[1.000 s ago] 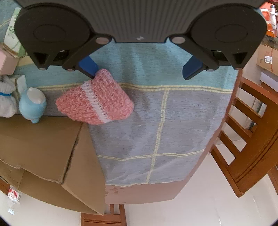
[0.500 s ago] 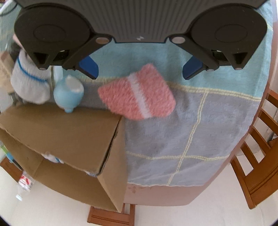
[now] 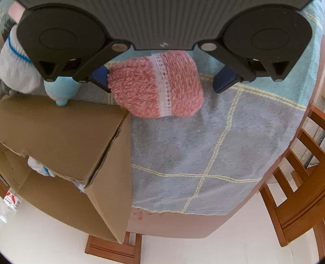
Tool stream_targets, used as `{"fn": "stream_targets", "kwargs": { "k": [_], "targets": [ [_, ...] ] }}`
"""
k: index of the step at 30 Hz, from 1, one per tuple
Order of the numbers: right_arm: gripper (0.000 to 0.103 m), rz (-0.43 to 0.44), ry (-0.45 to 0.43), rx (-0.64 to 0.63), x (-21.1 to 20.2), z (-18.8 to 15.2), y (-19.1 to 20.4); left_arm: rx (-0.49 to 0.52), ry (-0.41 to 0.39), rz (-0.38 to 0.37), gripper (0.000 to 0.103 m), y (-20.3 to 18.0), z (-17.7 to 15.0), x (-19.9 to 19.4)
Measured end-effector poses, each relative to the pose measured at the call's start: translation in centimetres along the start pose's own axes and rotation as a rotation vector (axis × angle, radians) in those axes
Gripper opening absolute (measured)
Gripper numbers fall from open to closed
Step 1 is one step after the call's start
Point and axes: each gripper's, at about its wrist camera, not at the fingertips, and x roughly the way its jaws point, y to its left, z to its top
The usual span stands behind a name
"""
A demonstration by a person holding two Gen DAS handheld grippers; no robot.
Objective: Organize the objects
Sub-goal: 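Close the left tool on the pink sock while the right tool grasps the capsule bottle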
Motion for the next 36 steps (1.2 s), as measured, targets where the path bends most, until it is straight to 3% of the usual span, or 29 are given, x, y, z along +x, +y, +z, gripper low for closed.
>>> {"fn": "stream_targets", "kwargs": {
  "k": [14, 22, 28, 32, 36],
  "targets": [
    [0.103, 0.056, 0.018, -0.042, 0.6, 0.4, -0.2, 0.163, -0.036, 0.024, 0.101, -0.5, -0.3, -0.2],
    [0.103, 0.069, 0.032, -0.104, 1.4, 0.5, 0.2, 0.174, -0.029, 0.023, 0.098, -0.7, 0.1, 0.3],
    [0.103, 0.052, 0.039, -0.138, 2.4, 1.1, 0.3, 0.176, -0.023, 0.011, 0.090, -1.0, 0.1, 0.1],
    [0.096, 0.065, 0.078, -0.120, 2.9, 1.2, 0.1, 0.182, -0.015, 0.001, 0.083, -1.2, 0.2, 0.2],
    [0.096, 0.071, 0.104, -0.086, 2.9, 1.3, 0.0, 0.178, -0.009, -0.014, 0.079, -0.9, 0.5, -0.2]
  ]
}}
